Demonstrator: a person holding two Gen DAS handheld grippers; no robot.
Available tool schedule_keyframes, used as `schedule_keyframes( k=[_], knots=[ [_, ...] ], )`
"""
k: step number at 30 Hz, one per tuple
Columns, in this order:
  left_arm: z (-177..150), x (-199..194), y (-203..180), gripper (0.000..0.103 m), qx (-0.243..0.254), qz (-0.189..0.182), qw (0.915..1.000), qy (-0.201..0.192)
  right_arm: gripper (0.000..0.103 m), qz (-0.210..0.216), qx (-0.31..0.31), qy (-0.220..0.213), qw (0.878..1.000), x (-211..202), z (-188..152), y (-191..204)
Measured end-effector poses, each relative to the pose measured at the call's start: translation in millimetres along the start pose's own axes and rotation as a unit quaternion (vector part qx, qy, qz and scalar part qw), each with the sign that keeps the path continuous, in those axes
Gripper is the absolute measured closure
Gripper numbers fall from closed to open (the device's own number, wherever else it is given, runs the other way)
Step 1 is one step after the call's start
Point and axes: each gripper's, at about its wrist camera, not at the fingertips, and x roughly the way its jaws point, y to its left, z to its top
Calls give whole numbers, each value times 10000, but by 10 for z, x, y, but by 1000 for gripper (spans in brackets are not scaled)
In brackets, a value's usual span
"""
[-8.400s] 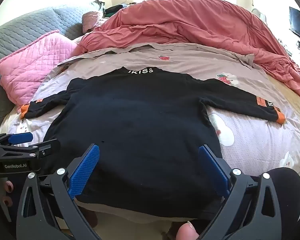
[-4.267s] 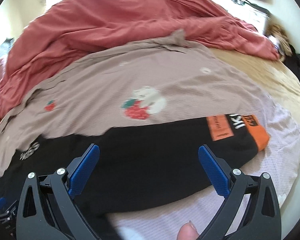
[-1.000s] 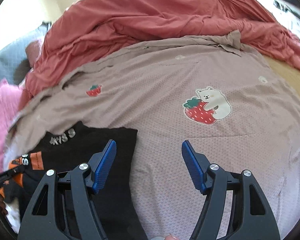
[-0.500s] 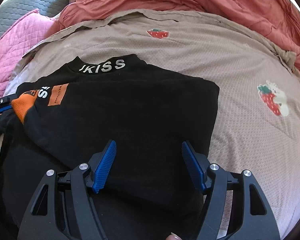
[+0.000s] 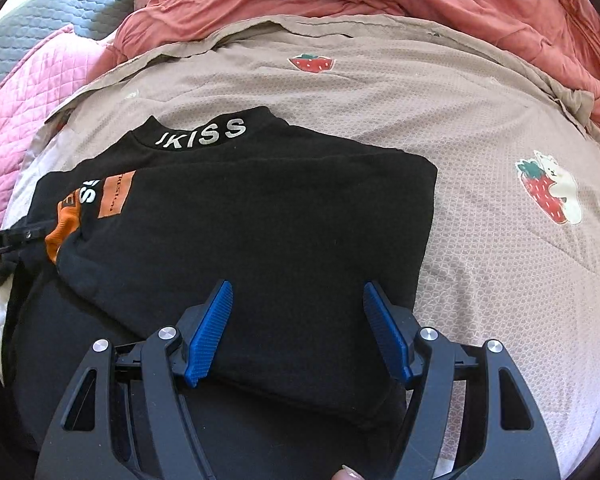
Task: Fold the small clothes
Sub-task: 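Lay the cuff across the shirt body with the left tool and open, then move the left tool to the other sleeve's orange cuff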
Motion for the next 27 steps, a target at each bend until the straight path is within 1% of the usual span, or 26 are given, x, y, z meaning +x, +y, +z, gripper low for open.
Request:
schedule_keyframes(
  k=[1,2,3,4,5,6,7,8,10,11,12,14,15,16,17,18,19,20,21,22,23,25,27],
  knots=[
    [-20,-25,34,97,4,99,10000,16,36,-3,7,5,10000,-1,1,-2],
    [-40,-37,81,103,4,433,9990,87,36,-6,11,8,10000,-1,0,-4],
    [-57,-44,131,103,-42,768,9969,179,36,-22,5,9,10000,-2,0,-2],
    [-74,-73,187,103,-136,890,9958,174,36,-45,-16,10,10000,-2,1,5],
    [-90,-155,215,103,-280,739,9969,18,36,-63,-31,8,10000,-4,4,13],
    [-102,-241,201,103,-309,656,9972,-164,36,-85,-39,-7,10000,-19,8,19],
    [-109,-317,167,103,-286,664,9968,-333,36,-84,-27,-34,10000,-37,11,13],
    [-119,-435,72,102,-221,624,9959,-619,36,-80,-5,-84,9999,-66,20,7],
    [-122,-519,-97,101,-99,439,9954,-848,36,-74,5,-198,9998,-113,38,3],
    [-120,-535,-237,97,32,373,9951,-918,36,-69,-4,-250,9997,-134,44,3],
    [-111,-507,-352,89,138,364,9951,-912,36,-63,-16,-291,9996,-150,47,5],
    [-88,-358,-584,81,354,310,9961,-752,36,-34,-55,-316,9995,-163,49,25],
    [-97,-269,-690,79,492,364,9959,-660,36,-11,-93,-313,9995,-161,43,43],
    [-102,-171,-753,77,620,514,9952,-564,36,1,-120,-298,9995,-154,44,58],
    [-112,-102,-783,70,685,669,9943,-459,36,13,-149,-280,9995,-150,40,72],
    [-110,64,-782,67,683,982,9925,-239,36,30,-177,-260,9995,-145,35,86],
    [-111,139,-753,67,638,1123,9915,-128,36,45,-208,-231,9995,-137,31,100],
    [-126,232,-667,67,523,1353,9894,2,36,49,-229,-191,9995,-125,28,108],
    [-141,274,-577,65,413,1485,9880,-3,34,47,-239,-147,9996,-114,22,111],
    [-140,283,-543,65,331,1448,9889,-50,22,-10,-235,-58,9997,-82,16,105],
    [-148,244,-462,65,181,1337,9908,-119,19,-96,-214,32,9997,-45,6,88],
    [-161,224,-427,65,136,1268,9917,-134,19,-133,-219,188,9995,25,-10,68],
    [-177,201,-429,65,131,1243,9920,-147,19,-203,-305,188,9992,38,-17,104]
  ],
)
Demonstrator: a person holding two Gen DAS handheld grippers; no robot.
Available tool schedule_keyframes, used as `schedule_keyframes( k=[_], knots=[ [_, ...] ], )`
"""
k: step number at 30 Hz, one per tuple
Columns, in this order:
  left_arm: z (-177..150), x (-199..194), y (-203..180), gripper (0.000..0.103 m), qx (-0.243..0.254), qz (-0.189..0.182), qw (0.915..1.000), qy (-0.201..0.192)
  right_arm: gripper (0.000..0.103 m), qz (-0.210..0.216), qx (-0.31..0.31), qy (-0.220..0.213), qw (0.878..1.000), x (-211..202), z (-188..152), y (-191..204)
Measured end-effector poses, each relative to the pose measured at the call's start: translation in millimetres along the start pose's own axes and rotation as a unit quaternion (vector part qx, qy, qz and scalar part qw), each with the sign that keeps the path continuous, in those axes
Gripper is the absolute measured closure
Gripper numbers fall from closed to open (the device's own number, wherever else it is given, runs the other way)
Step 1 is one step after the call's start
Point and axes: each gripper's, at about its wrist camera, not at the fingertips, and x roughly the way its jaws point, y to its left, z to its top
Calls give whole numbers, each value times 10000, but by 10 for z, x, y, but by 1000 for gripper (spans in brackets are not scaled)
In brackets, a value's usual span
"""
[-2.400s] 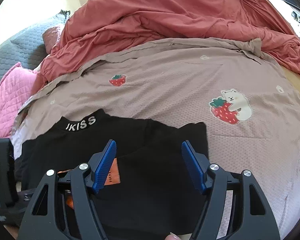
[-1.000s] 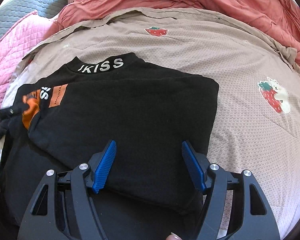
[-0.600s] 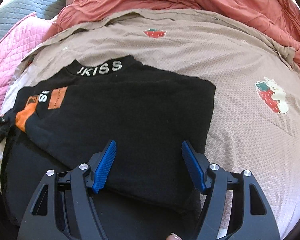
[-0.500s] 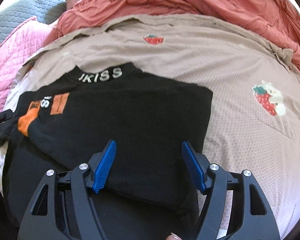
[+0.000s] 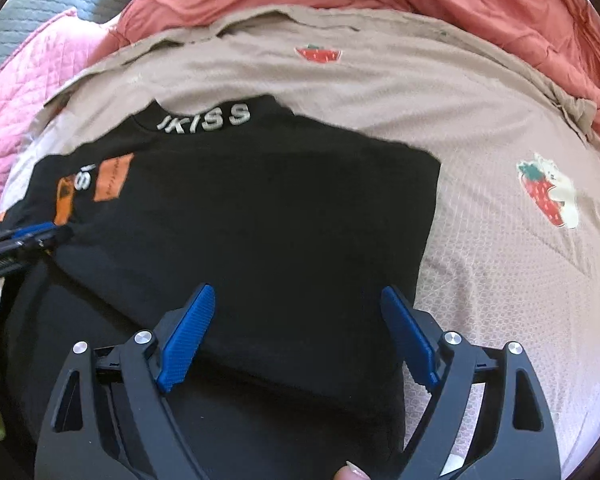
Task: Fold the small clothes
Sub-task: 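Move the left tool to the other sleeve's orange cuff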
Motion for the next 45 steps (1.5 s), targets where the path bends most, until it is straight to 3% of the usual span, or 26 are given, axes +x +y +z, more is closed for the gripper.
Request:
schedule_keyframes(
  k=[4,6,10,12,14,16,19,35,45],
  knots=[
    [-13,-63,11,63,-126,13,9998,-140,19,151,-58,-125,9998,-67,-6,73],
    [-38,-136,8,51,-153,90,9997,-193,17,236,-70,-210,9995,-108,-8,113],
    [-87,-275,10,44,-191,137,9994,-250,11,260,-136,-424,9987,-219,13,172],
    [-98,-363,-10,31,-168,189,9991,-348,8,271,-91,-546,9981,-282,29,167],
    [-110,-462,-24,29,-164,188,9988,-433,7,293,-13,-666,9973,-344,47,147],
    [-122,-528,-46,18,-164,238,9984,-493,5,311,66,-779,9965,-396,62,115],
    [-162,-664,-75,11,-145,313,9974,-639,5,312,162,-876,9955,-433,67,87],
    [-400,-1078,258,10,-363,738,9920,-954,5,326,-358,-1686,9845,-839,-117,388],
    [-530,-1187,585,10,-638,793,9894,-1040,5,376,-422,-1804,9820,-1005,-223,657]
  ],
)
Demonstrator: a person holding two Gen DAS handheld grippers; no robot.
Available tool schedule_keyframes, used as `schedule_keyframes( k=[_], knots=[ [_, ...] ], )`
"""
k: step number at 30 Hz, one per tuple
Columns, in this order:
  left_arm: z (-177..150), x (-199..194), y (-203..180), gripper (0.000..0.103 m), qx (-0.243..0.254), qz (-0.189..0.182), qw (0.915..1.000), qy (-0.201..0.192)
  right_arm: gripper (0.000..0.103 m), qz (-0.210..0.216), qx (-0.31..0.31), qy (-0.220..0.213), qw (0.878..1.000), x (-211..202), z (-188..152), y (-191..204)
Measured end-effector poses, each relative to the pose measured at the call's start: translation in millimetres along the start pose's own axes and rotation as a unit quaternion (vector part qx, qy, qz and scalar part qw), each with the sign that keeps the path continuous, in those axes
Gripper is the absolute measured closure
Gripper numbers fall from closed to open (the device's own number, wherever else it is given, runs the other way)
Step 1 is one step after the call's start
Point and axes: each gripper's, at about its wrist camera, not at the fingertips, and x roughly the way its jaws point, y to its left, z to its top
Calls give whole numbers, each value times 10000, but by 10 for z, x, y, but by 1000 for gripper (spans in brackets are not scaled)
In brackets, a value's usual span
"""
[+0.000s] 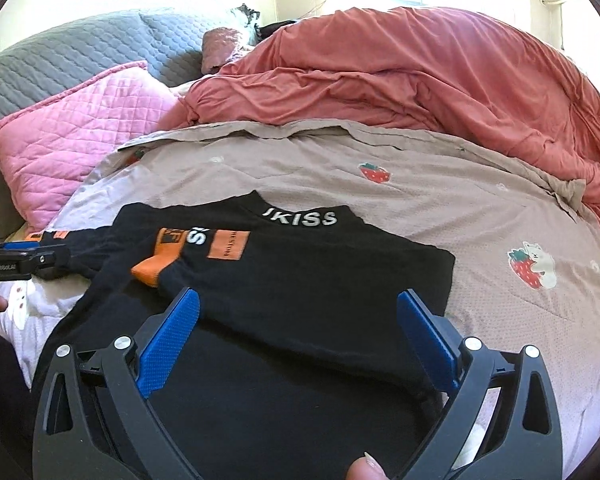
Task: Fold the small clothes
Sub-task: 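Move the left tool to the other sleeve's orange cuff, then grasp the orange cuff with the left tool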
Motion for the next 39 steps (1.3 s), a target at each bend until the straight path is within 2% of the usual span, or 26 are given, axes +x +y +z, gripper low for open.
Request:
schedule_keyframes(
  k=[6,13,24,29,33,39],
  knots=[
    [-17,-5,254,10,-288,-13,9996,25,5,100,-178,-35,9998,-77,13,372],
    [-57,5,589,10,-542,109,9985,4,5,358,-377,195,9985,-42,-68,860],
    [-81,-50,1210,10,-1099,458,9928,-134,5,501,-780,384,9950,-23,-148,1441],
    [-161,-12,1664,10,-1731,682,9825,-93,5,591,-945,409,9929,-27,-131,1678],
    [-209,-5,1939,10,-2116,878,9732,-220,5,612,-1083,400,9914,-31,-130,1853],
    [-294,131,2273,10,-2921,472,9550,-212,5,641,-1219,459,9894,-2,-175,2019]
  ],
)
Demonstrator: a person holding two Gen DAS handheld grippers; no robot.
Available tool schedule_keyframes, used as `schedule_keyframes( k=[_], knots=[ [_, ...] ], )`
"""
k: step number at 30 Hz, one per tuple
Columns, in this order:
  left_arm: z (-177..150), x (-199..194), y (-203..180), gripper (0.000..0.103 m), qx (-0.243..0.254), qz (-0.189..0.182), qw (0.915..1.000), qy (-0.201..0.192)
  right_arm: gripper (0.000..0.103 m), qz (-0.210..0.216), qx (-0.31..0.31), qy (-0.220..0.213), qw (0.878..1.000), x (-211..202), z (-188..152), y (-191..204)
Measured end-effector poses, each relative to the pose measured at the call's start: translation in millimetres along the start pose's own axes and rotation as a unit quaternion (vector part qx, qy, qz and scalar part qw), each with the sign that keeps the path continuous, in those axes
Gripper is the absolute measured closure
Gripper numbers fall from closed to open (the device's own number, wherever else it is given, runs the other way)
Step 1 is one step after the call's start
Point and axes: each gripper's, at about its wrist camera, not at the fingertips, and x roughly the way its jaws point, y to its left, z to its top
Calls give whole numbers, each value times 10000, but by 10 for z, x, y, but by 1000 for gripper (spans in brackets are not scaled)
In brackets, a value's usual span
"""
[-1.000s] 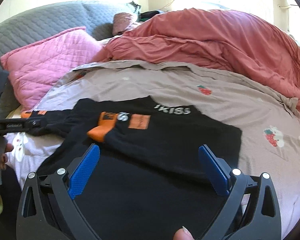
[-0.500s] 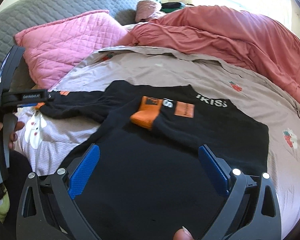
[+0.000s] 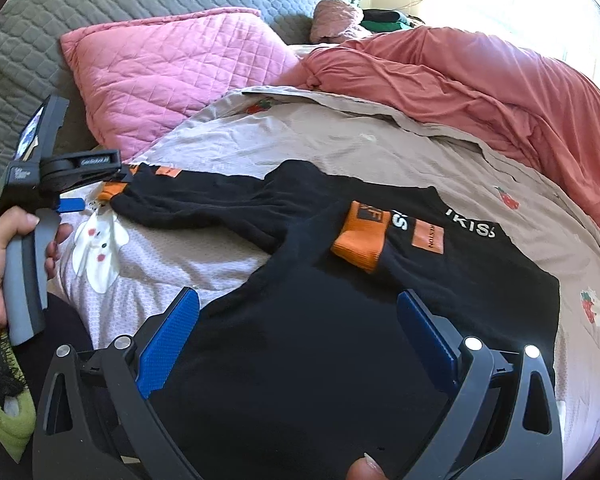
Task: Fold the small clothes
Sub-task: 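Grasp the orange cuff with the left tool, then fold the sleeve over the shirt body with the left tool and release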
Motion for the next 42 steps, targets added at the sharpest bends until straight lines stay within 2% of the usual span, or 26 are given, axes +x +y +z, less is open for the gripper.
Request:
schedule_keyframes(
  k=[4,7,9,10,13,14,15,18,22,25,28,30,31,34,36,38,42],
  knots=[
    [45,117,180,15,-608,-97,9981,37,5,-27,27,60,10000,38,-35,6],
    [108,198,264,27,-966,-144,9952,-12,5,-64,110,152,9998,81,-72,-39],
    [154,259,291,41,-1159,-87,9932,-43,5,-105,177,194,9996,98,-100,-90],
    [176,279,291,43,-1213,-61,9926,-83,5,-124,203,211,9995,106,-111,-111],
    [230,314,236,66,-1193,-47,9926,-230,5,-215,283,262,9990,114,-161,-191],
    [238,312,205,85,-1114,-82,9934,-277,5,-256,317,285,9988,119,-183,-225],
    [243,303,183,95,-1042,-107,9940,-316,5,-300,346,305,9985,125,-201,-253],
    [262,220,62,96,-711,-261,9958,-515,5,-463,498,438,9967,171,-257,-368],
    [245,56,-154,96,-277,-750,9938,-767,5,-585,750,530,9941,171,-329,-539],
    [165,-128,-415,96,228,-1225,9876,-956,5,-686,900,577,9919,128,-371,-675],
    [-18,-277,-763,96,674,-1846,9761,-931,5,-811,1073,553,9894,59,-422,-854],
    [-240,-322,-1141,96,1321,-2033,9666,-831,5,-924,1187,550,9871,31,-460,-972],
    [-396,-330,-1339,96,1636,-2195,9591,-715,5,-1010,1294,568,9848,19,-487,-1065],
    [-719,-282,-1671,96,2188,-2491,9427,-358,5,-1190,1609,588,9780,-25,-555,-1289],
    [-915,-139,-1845,96,2475,-2608,9331,41,5,-1293,1735,583,9746,-53,-590,-1404],
    [-1055,21,-1969,96,2718,-2631,9247,423,5,-1389,1814,584,9718,-69,-616,-1484],
    [-1212,197,-2086,96,3139,-2469,9138,738,5,-1471,1993,616,9669,-70,-655,-1603]
  ],
)
